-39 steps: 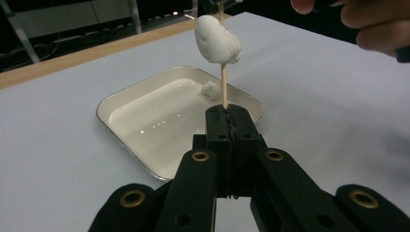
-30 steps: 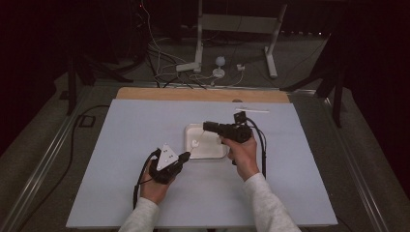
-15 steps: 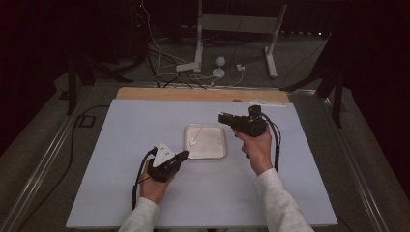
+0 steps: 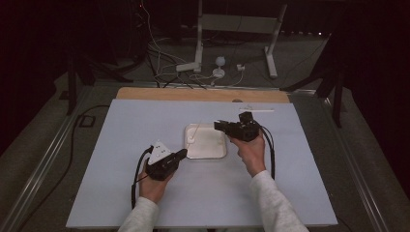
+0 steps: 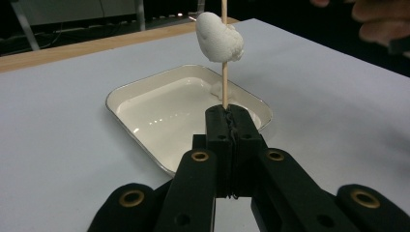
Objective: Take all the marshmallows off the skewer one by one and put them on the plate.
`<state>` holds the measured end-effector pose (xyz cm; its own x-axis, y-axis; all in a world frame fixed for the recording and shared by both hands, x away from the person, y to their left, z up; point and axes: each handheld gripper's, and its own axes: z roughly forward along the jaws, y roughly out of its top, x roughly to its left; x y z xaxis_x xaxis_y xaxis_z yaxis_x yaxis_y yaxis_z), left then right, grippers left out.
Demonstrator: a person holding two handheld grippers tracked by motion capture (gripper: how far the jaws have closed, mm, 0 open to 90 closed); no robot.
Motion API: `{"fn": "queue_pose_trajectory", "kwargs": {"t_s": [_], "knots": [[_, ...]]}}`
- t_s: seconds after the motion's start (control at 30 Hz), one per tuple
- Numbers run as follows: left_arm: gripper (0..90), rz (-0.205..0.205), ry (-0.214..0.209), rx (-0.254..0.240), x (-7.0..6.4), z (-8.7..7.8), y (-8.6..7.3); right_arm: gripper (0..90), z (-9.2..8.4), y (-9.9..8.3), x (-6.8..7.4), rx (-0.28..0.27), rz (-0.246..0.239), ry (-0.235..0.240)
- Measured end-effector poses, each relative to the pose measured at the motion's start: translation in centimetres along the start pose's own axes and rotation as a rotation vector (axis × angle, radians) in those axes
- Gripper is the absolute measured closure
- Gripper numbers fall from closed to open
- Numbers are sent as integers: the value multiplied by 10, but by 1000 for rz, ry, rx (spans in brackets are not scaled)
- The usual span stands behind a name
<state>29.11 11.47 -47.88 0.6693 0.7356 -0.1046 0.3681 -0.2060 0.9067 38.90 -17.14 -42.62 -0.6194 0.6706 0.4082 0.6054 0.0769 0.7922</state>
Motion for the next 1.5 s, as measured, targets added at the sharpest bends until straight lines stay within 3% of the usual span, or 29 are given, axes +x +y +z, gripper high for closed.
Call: {"fn": "queue_pose_trajectory", "kwargs": {"t_s": [0.37,0.4,0.57,0.63,0.73,1.1,1.5], "knots": [[900,-4,-1,4,1,1,0,741,26,-18,-7,89,-13,-65],[900,-5,-1,4,1,1,0,697,27,-19,-7,91,-12,-69],[900,-9,1,3,2,0,0,270,34,-22,-11,102,26,-92],[900,-13,3,3,2,0,0,252,34,-22,-10,103,27,-97],[900,-18,2,3,3,1,0,211,30,-22,-7,96,25,-65],[900,-22,-1,2,2,1,0,217,21,-21,11,80,-9,34],[900,-38,-26,-6,2,1,1,227,25,-24,29,89,-41,102]]}}
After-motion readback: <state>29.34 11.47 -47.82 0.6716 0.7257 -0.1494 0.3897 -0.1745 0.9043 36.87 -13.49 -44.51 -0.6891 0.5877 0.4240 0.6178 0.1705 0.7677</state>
